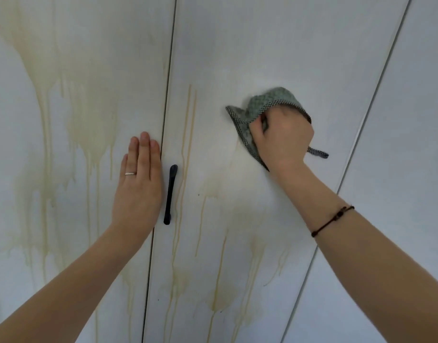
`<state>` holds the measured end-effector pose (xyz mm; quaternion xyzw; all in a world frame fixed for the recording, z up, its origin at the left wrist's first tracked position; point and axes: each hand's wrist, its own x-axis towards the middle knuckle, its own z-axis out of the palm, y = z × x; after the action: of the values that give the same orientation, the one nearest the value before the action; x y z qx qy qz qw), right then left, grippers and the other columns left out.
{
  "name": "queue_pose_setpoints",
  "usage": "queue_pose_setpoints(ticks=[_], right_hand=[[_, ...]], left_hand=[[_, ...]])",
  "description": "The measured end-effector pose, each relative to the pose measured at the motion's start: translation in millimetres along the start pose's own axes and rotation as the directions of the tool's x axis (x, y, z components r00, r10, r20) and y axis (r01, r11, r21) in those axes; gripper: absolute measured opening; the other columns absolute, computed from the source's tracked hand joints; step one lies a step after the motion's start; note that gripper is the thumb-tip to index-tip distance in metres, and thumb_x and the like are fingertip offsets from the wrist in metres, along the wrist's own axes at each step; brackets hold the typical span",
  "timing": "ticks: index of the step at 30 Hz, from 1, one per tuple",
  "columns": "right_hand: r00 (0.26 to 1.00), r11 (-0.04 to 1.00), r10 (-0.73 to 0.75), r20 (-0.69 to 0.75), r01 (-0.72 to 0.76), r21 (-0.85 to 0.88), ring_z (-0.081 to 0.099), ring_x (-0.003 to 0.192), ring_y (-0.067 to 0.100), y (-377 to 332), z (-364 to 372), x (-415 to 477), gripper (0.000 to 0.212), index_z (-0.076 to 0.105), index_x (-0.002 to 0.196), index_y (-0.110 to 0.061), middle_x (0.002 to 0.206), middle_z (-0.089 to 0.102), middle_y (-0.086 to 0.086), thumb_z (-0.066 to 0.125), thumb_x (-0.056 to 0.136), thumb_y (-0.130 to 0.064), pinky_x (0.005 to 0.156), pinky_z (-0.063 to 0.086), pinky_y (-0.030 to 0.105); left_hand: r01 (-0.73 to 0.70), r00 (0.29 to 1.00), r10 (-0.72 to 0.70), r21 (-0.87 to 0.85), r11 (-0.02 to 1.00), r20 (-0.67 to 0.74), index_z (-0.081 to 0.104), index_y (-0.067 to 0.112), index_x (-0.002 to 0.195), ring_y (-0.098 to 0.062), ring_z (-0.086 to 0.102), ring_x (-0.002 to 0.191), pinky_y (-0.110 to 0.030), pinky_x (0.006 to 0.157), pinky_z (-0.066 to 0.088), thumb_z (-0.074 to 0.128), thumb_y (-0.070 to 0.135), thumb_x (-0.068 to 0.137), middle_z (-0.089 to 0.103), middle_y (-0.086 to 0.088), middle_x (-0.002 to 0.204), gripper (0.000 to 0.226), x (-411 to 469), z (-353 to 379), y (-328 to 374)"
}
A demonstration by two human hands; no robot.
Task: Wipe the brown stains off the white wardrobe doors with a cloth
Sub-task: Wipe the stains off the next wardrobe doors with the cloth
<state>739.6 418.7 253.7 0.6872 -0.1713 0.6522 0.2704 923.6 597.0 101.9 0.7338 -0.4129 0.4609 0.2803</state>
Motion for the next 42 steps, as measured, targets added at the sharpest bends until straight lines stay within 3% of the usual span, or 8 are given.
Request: queue_pose_setpoints(ticks=[10,14,18,22,27,30,36,42], right_hand=[[0.786,0.784,-0.603,0.138,0.552,0.282,0.061,0.052,0.022,-11,-7,-132,0.023,0.072,0.066,-0.015,0.061,0.065,0.002,0.078,0.083,-0.028,0.048,0.048,0.027],[0.975,0.974,-0.223,0.01,0.222,0.049,0.06,0.058,0.03,17,-2,-27,0.032,0.064,0.067,-0.018,0.065,0.063,0.004,0.057,0.089,-0.04,0.047,0.043,0.03],[0.979,0.984,0.165,-0.122,-0.172,-0.052,0.049,0.049,0.024,-5,5,32,0.029,0.046,0.065,-0.022,0.056,0.049,0.0,0.059,0.087,-0.037,0.05,0.021,0.025],[0.976,0.972,-0.214,-0.04,0.217,0.09,0.056,0.059,0.026,-54,12,-38,0.025,0.065,0.073,-0.017,0.066,0.061,0.005,0.062,0.086,-0.038,0.055,0.035,0.034],[0.791,0.785,-0.6,0.122,0.552,0.281,0.063,0.054,0.025,-39,4,-122,0.016,0.073,0.068,-0.013,0.062,0.065,0.003,0.081,0.078,-0.023,0.049,0.051,0.03],[0.82,0.83,-0.557,0.132,0.546,0.117,0.054,0.041,0.022,-10,4,-75,0.028,0.067,0.057,-0.016,0.05,0.057,0.002,0.073,0.08,-0.031,0.042,0.04,0.024],[0.991,0.99,-0.137,0.005,0.137,-0.021,0.04,0.043,0.022,-36,11,32,0.034,0.038,0.057,-0.021,0.05,0.048,0.004,0.055,0.085,-0.034,0.05,0.018,0.023],[0.862,0.829,-0.507,0.011,0.485,0.278,0.053,0.056,0.02,-86,26,-83,0.021,0.065,0.068,-0.015,0.063,0.058,0.001,0.072,0.087,-0.022,0.048,0.037,0.028]], left_hand=[[-0.005,0.999,0.005,0.007,1.0,0.037,-0.007,-0.007,0.155,-0.043,-0.008,0.152,-0.055,0.122,0.019,0.042,-0.011,0.094,-0.014,-0.026,0.163,0.077,-3,-8,-2],[-0.023,0.999,0.022,0.027,0.999,0.043,-0.007,-0.008,0.154,-0.044,-0.009,0.151,-0.055,0.121,0.02,0.019,-0.006,0.095,-0.014,-0.028,0.162,0.065,-3,-5,-1],[-0.028,0.999,0.027,0.03,0.999,0.032,-0.008,-0.008,0.154,-0.045,-0.008,0.151,-0.055,0.121,0.021,0.02,-0.006,0.093,-0.014,-0.028,0.162,0.067,-5,-3,-2],[-0.032,0.999,0.031,0.016,0.999,0.021,-0.003,-0.007,0.155,-0.043,-0.004,0.152,-0.056,0.121,0.022,0.016,-0.004,0.094,-0.008,-0.027,0.163,0.065,-5,-3,-3],[-0.036,0.999,0.036,0.021,0.999,0.02,-0.003,-0.007,0.155,-0.043,-0.006,0.152,-0.055,0.121,0.021,0.015,-0.006,0.091,-0.01,-0.027,0.163,0.067,-4,-6,-6],[-0.045,0.999,0.045,0.015,0.999,0.009,-0.004,-0.008,0.155,-0.045,-0.006,0.151,-0.056,0.121,0.021,0.02,-0.006,0.09,-0.011,-0.028,0.162,0.069,-5,-1,-6],[-0.052,0.999,0.051,0.025,0.998,0.011,-0.001,-0.009,0.155,-0.045,-0.003,0.151,-0.055,0.121,0.022,0.027,-0.006,0.091,-0.009,-0.029,0.162,0.07,-5,-3,-8],[-0.066,0.998,0.066,0.031,0.997,0.015,0.002,-0.007,0.156,-0.044,0.0,0.152,-0.054,0.121,0.024,0.027,-0.003,0.092,-0.007,-0.028,0.163,0.068,-5,-7,-10]])
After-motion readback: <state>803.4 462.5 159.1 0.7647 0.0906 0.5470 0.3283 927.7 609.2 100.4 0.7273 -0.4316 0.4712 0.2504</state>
